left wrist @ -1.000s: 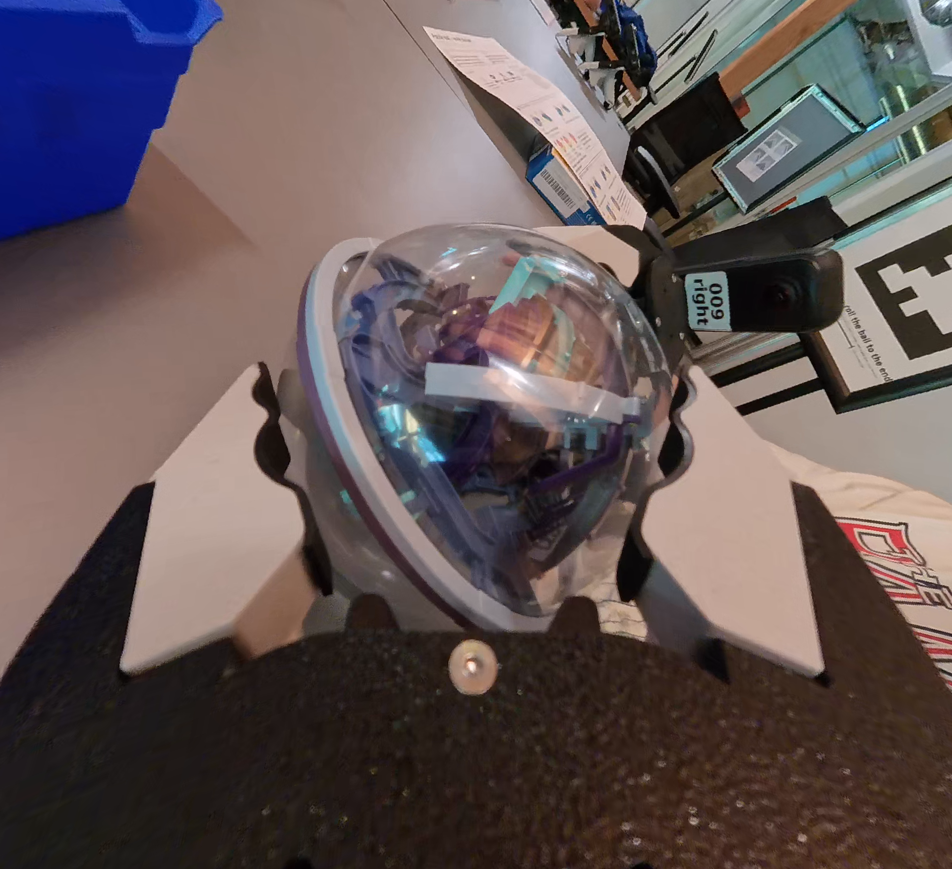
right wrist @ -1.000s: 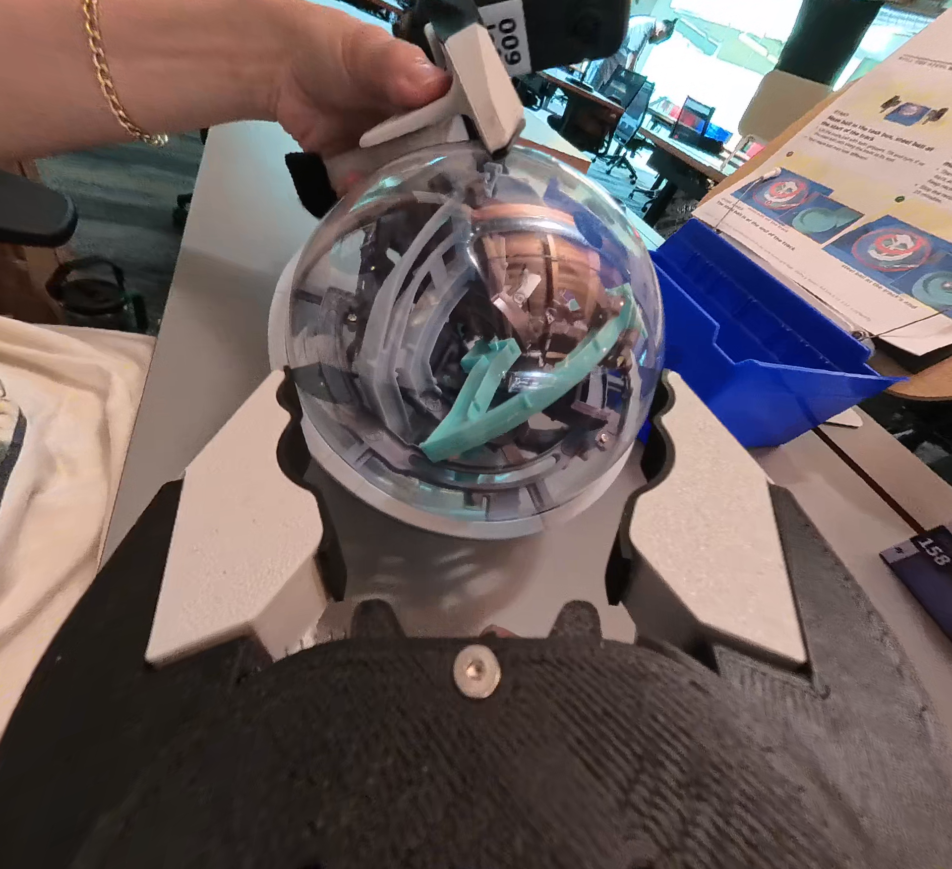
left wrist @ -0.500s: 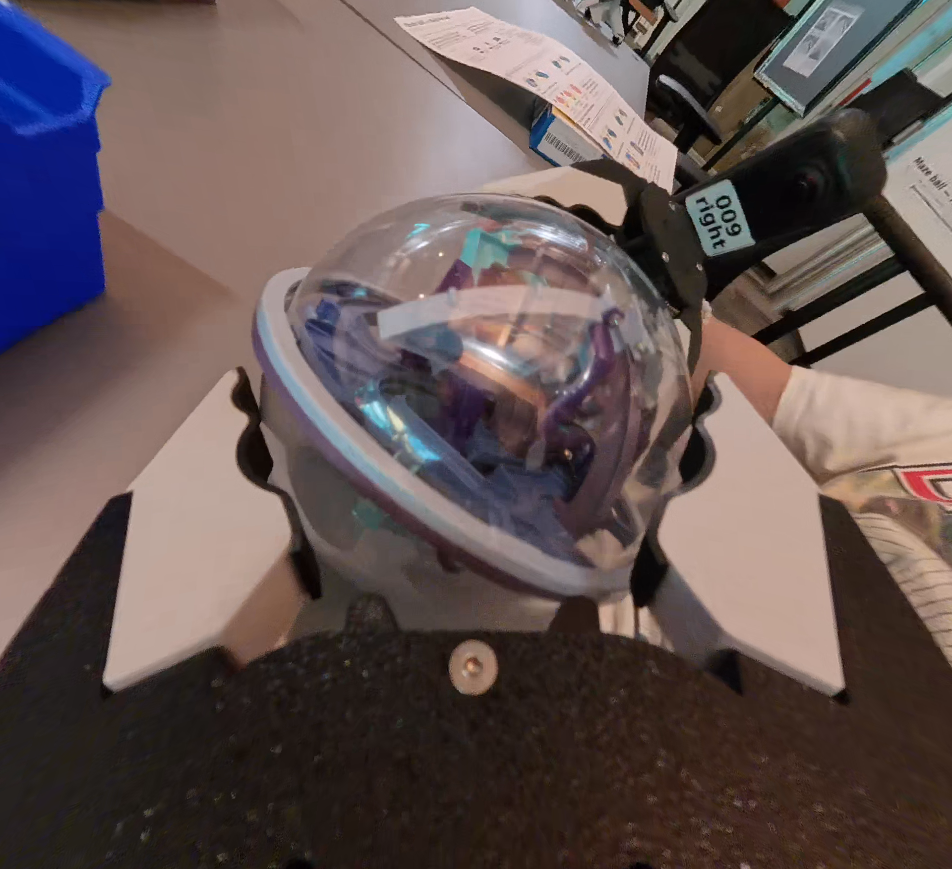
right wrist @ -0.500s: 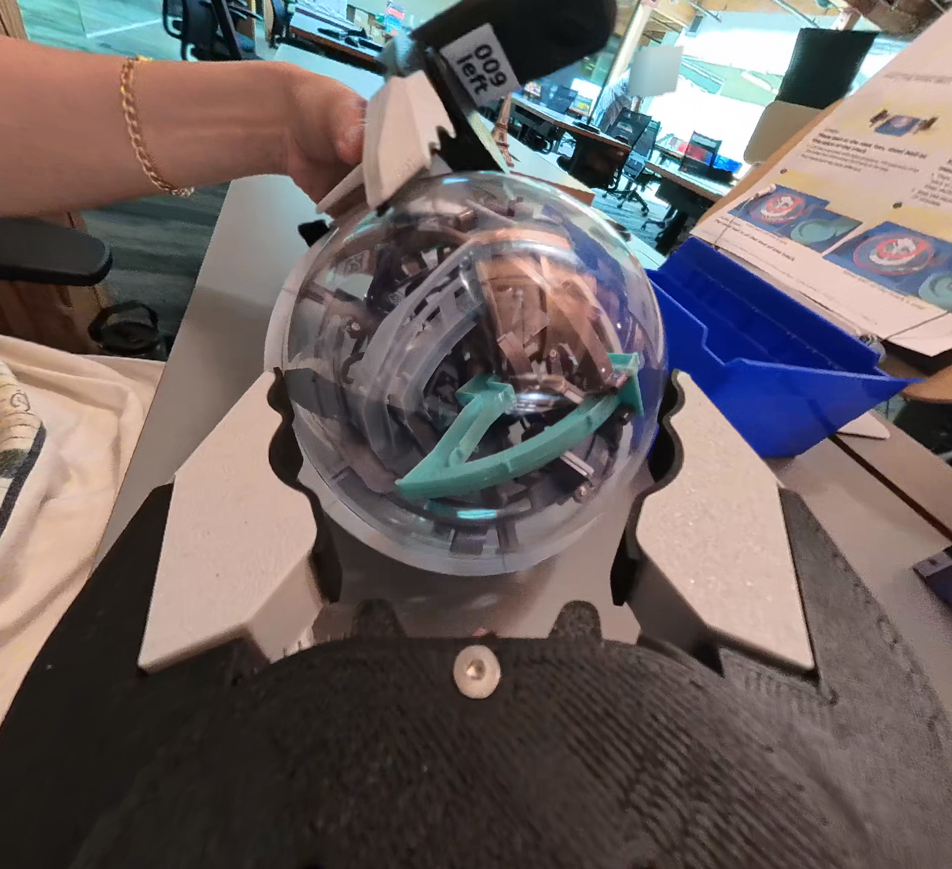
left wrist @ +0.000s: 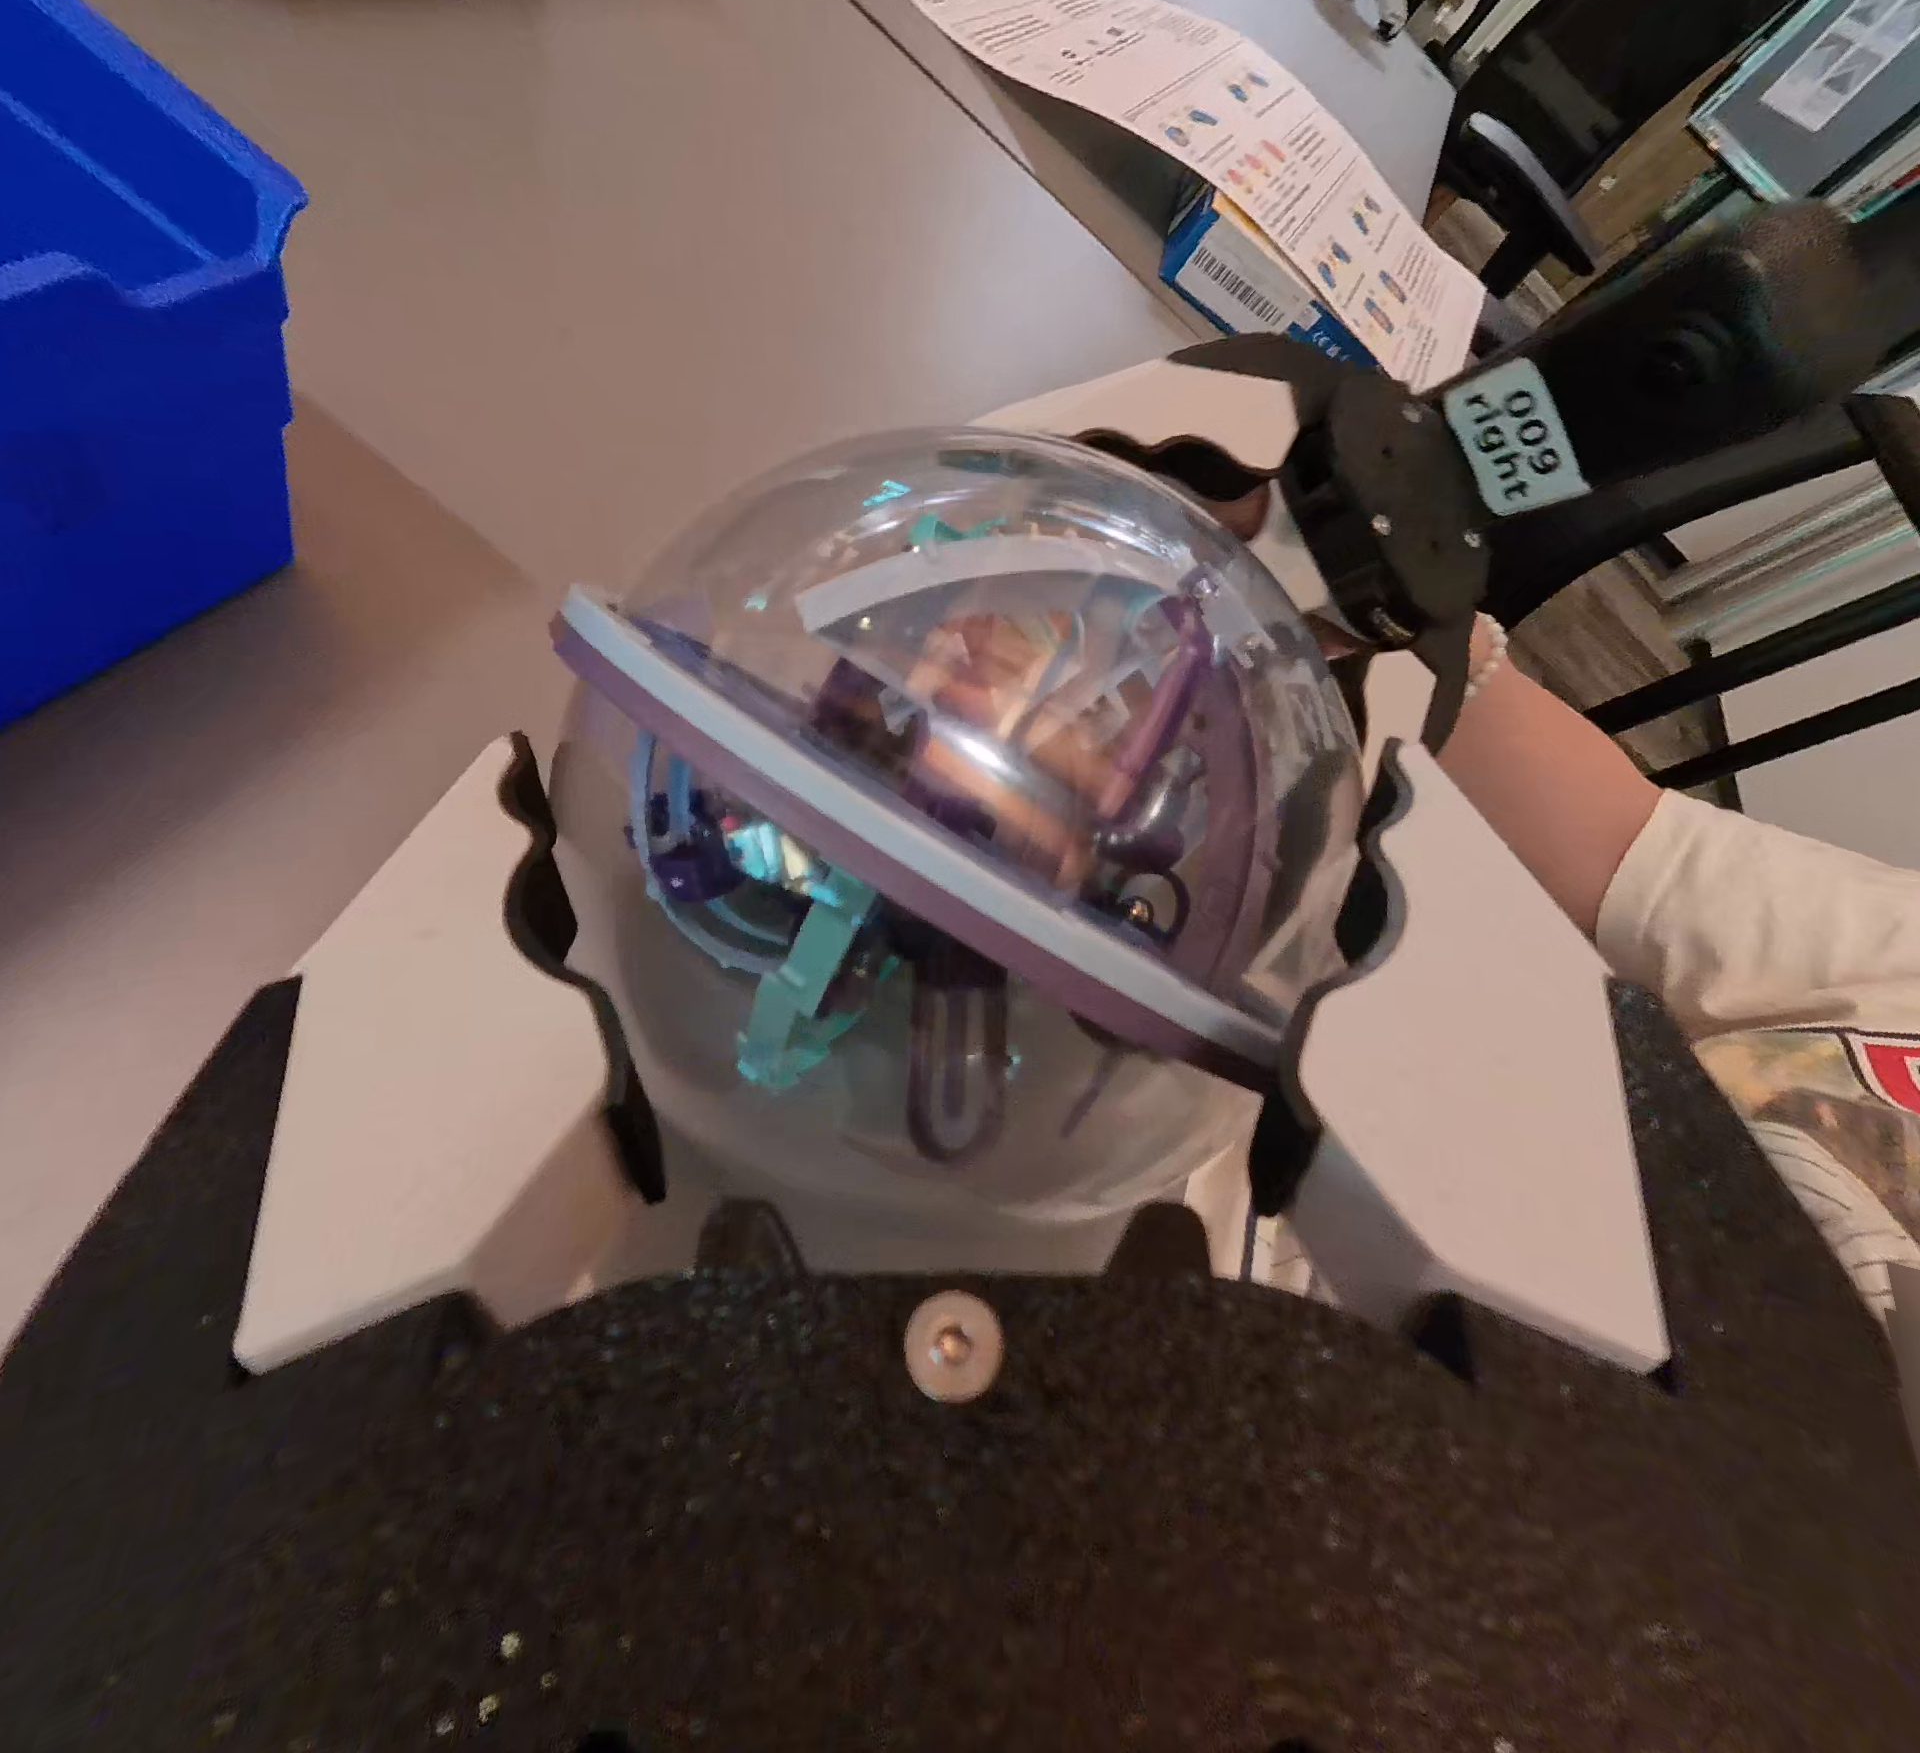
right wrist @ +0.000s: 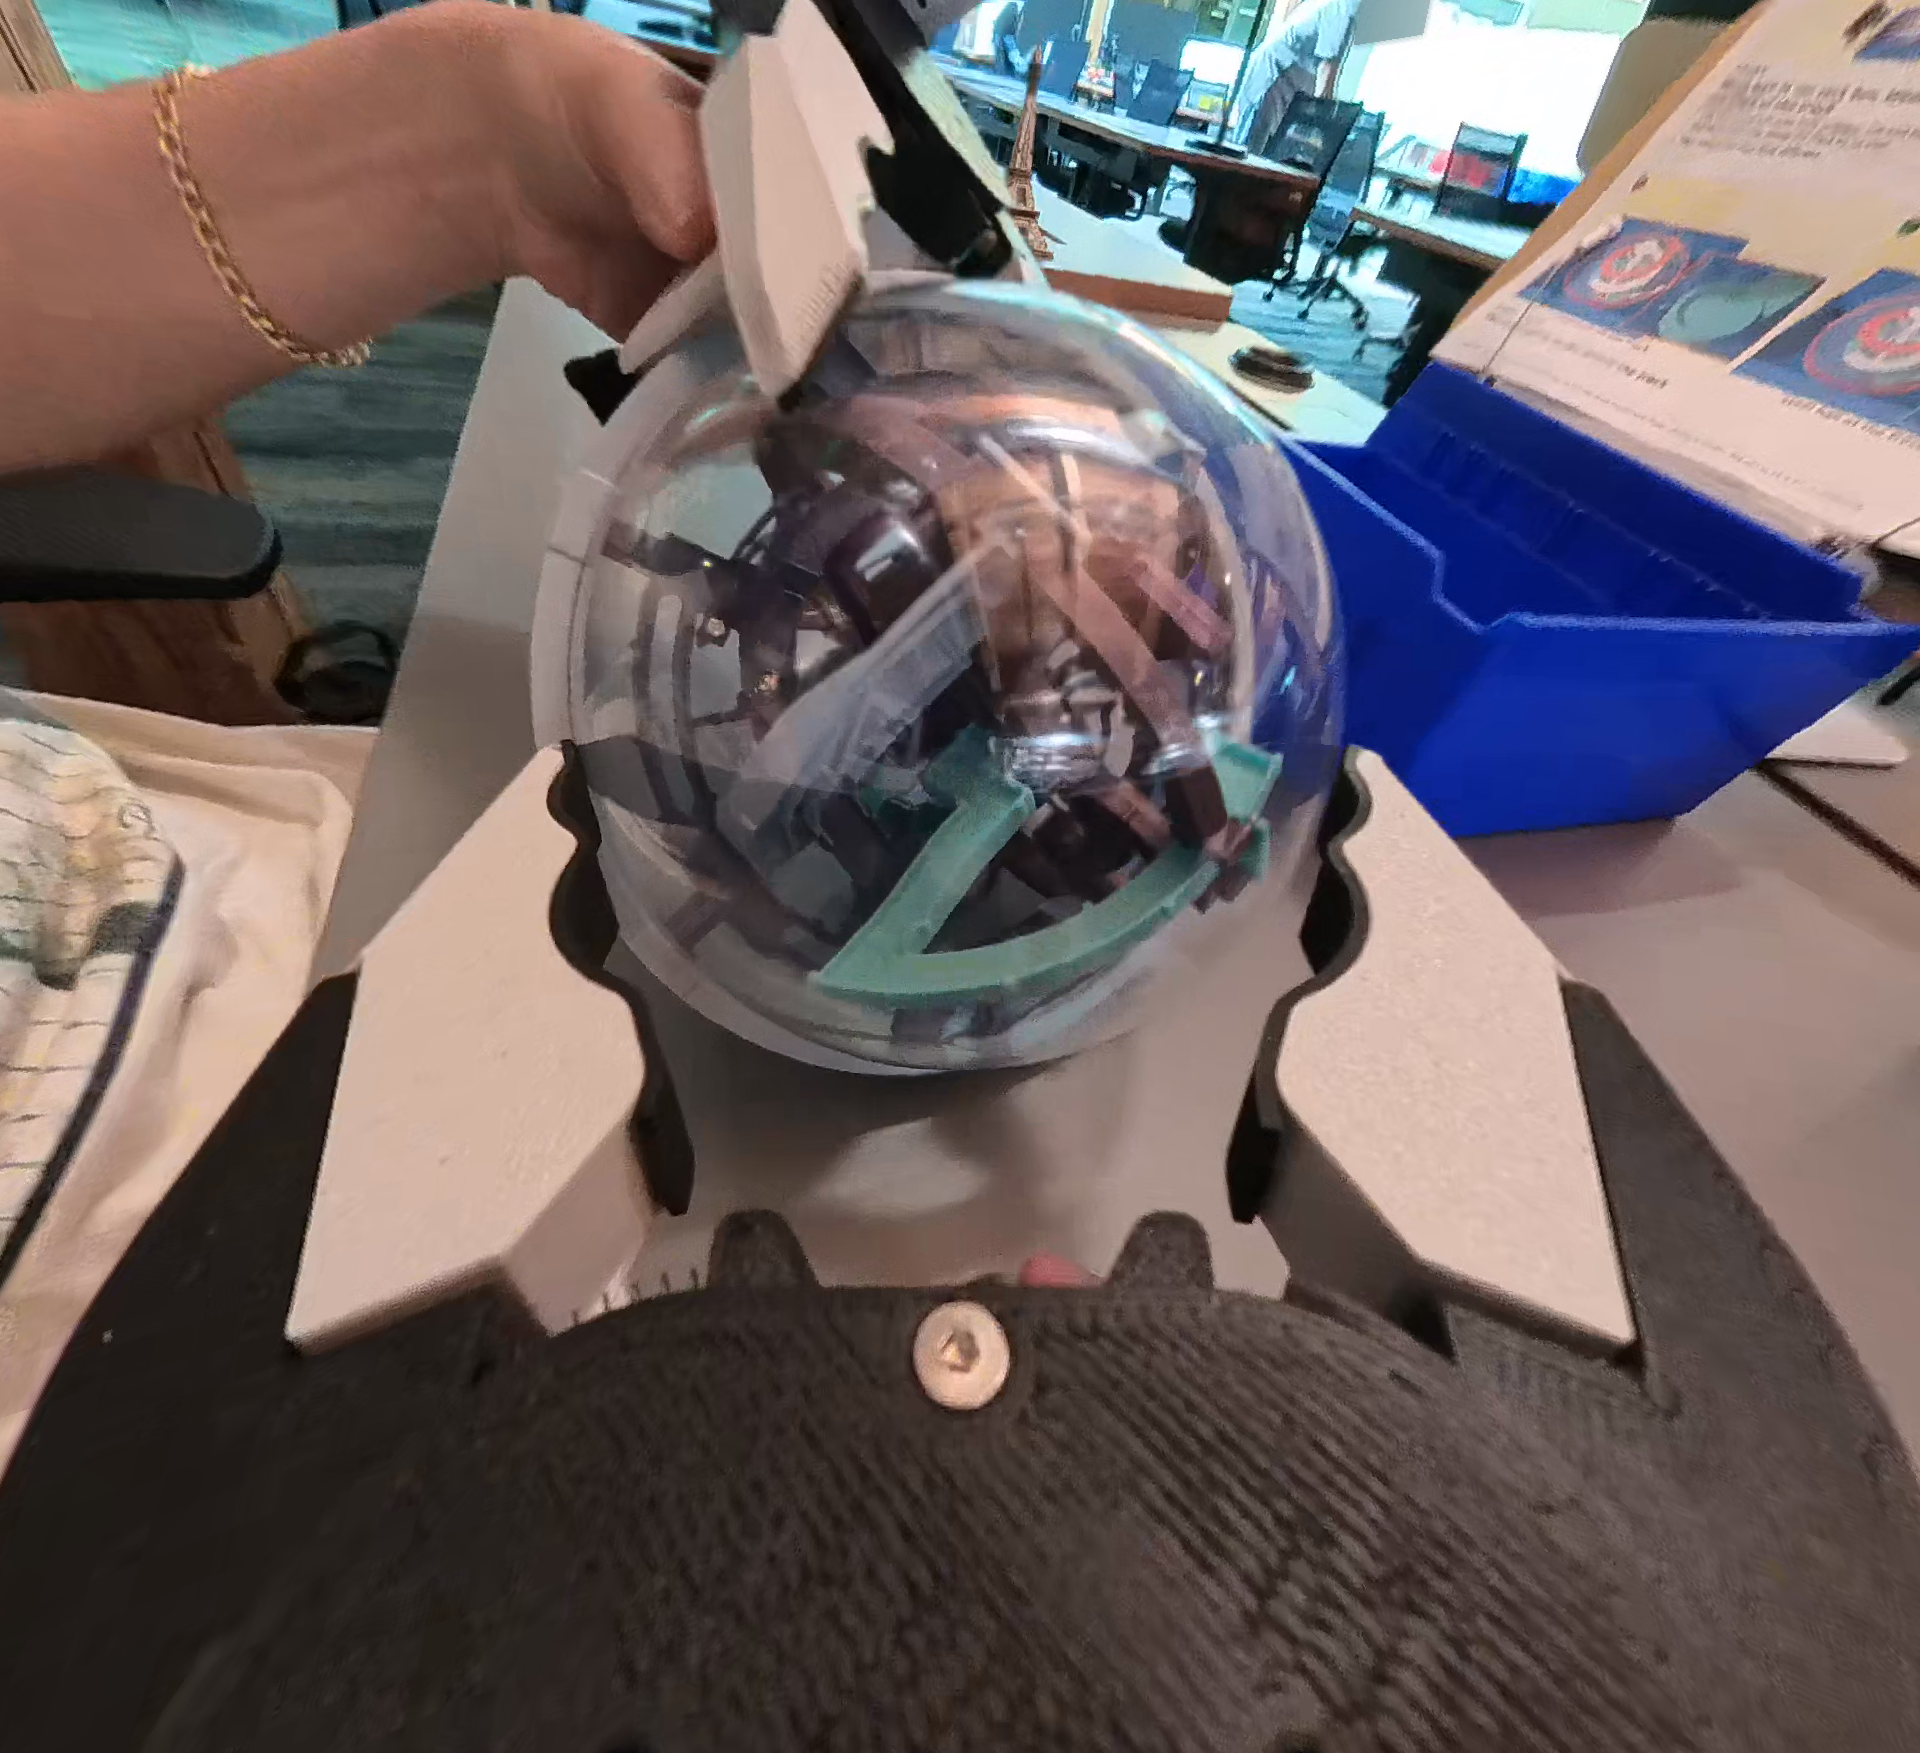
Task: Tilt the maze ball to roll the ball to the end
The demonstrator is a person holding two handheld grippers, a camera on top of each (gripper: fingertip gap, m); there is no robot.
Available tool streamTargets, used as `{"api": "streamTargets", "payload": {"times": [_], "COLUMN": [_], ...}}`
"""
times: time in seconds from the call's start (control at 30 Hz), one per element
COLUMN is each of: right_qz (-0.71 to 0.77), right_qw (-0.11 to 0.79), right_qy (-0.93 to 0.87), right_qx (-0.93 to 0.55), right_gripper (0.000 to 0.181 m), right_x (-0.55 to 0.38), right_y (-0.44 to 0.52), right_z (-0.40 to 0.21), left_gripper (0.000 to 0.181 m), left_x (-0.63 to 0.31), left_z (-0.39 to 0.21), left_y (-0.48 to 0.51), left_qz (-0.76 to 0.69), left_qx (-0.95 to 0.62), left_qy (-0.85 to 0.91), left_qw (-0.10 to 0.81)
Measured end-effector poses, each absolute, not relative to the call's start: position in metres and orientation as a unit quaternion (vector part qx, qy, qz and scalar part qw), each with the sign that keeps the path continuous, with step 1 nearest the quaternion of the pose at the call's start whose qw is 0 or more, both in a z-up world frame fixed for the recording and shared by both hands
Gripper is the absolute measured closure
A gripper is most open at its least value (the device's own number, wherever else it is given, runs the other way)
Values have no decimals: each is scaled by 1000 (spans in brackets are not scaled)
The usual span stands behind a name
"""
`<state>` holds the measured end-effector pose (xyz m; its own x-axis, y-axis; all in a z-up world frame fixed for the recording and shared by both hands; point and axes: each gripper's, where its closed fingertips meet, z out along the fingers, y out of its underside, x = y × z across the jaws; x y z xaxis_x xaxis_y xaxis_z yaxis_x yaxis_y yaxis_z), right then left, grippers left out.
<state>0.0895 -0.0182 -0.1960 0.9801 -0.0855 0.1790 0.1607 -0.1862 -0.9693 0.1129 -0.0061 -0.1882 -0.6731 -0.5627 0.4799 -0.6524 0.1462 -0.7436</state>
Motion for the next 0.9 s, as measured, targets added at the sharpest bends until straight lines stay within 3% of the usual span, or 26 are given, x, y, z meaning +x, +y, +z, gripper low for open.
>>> {"api": "streamTargets", "payload": {"times": [0.2, 0.9], "right_qz": [-191, -91], "right_qw": [641, 674], "right_qy": [-113, -58], "right_qx": [-735, -731], "right_gripper": [55, 50], "right_x": [85, 94], "right_y": [-21, -13], "right_z": [-175, -181], "left_gripper": [34, 26], "left_x": [119, 109], "left_z": [-189, -173], "left_y": [-7, 0], "left_qz": [499, 616], "left_qx": [424, 313], "left_qy": [-753, -717], "left_qw": [59, 89]}}
